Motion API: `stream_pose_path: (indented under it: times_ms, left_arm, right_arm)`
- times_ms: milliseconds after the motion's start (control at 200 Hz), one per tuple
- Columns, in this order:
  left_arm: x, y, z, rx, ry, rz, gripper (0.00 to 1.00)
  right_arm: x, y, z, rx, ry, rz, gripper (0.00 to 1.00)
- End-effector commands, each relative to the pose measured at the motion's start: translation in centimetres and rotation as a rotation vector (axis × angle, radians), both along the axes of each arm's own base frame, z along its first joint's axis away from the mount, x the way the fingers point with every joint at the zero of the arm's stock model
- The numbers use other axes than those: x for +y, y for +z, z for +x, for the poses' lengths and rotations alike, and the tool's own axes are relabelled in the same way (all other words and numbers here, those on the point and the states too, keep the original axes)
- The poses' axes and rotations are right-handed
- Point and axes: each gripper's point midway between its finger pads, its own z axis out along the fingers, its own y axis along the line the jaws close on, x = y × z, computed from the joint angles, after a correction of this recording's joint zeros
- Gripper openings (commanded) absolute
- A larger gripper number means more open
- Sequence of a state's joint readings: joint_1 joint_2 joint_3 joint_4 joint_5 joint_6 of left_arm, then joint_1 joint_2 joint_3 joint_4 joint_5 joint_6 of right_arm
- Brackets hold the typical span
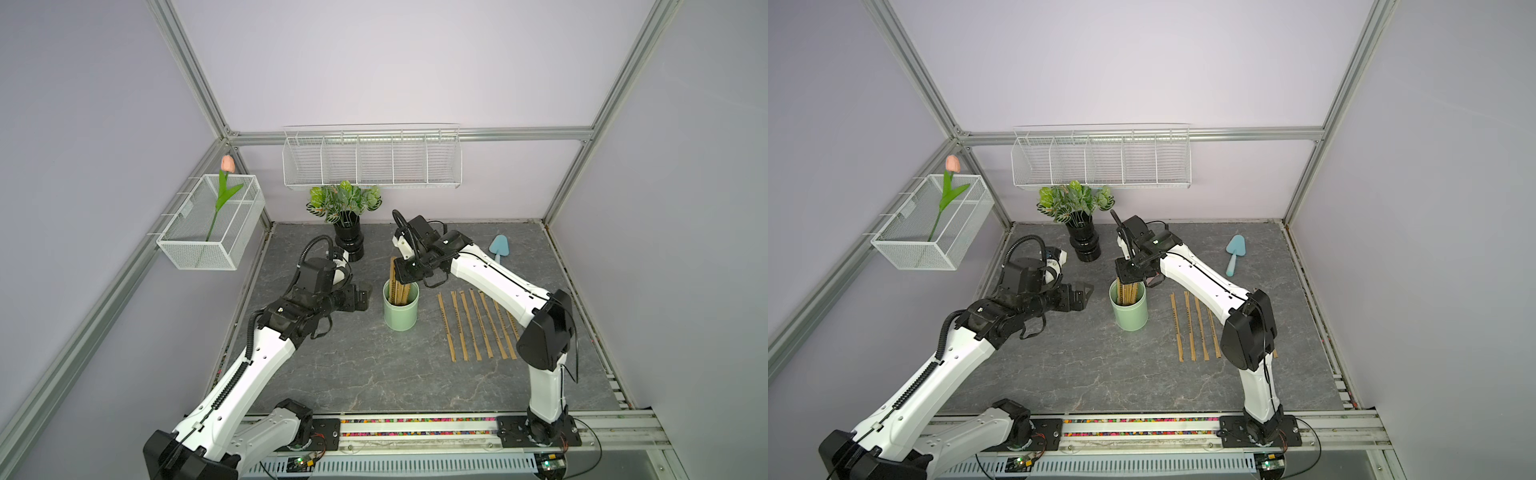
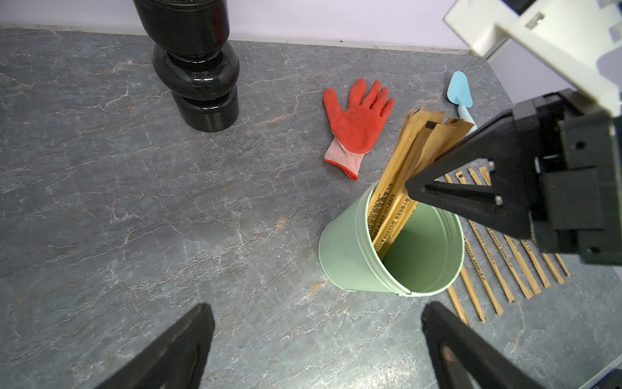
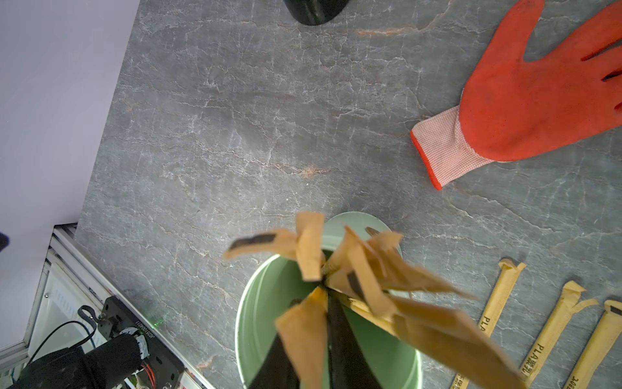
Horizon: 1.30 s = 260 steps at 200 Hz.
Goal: Take the straws out of the storage container
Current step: Pick up the straw from the container.
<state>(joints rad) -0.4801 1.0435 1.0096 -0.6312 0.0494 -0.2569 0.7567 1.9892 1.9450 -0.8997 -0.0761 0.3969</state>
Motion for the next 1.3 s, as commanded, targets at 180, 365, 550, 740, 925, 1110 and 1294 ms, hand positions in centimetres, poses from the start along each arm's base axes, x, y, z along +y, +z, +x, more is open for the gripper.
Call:
stream_pose_path:
  times_ms: [180,365,550,740,925,1110,1294]
  left_arm:
    - [-0.1,0.8,-0.2,-0.019,-0.014,-0.003,1.0]
    - [-0.1,0.7,-0.3,-0.018,-0.015,-0.003,1.0]
    - [0.0,0.8,-0.3,-0.02,-0.011,-0.001,1.0]
    - [0.0,0.7,-0.2,-0.017,-0.011,0.0,1.0]
    - [0.0,0.7,-0.2,-0.017,-0.009,0.001,1.0]
    - [0.0,0.8,-0.2,-0.02,-0.008,0.001,1.0]
    - [0.0,0.7,-0.2,-0.019,-0.008,0.001,1.0]
  right_arm:
    - [-0.1,0.3,-0.4,-0.002,0.011,-0.029,0.12]
    - [-0.5,0.9,-0.6,-0.017,0.021,-0.046,0.1]
    - [-0.7,1.1,-0.9,-0.016,0.022,-0.051,0.08]
    - [-1.1,3.4,-1.2,-0.057,0.033,-0.039,0.08]
    - [-1.8,6.8,-1.8,-0.107,0.056,-0.013,0.07]
    - [-2.3,10.0,-2.4,-0.144,0.078,0.008,0.07]
    - [-2.8,11.9,-2.8,-0.155,0.096,0.027,0.07]
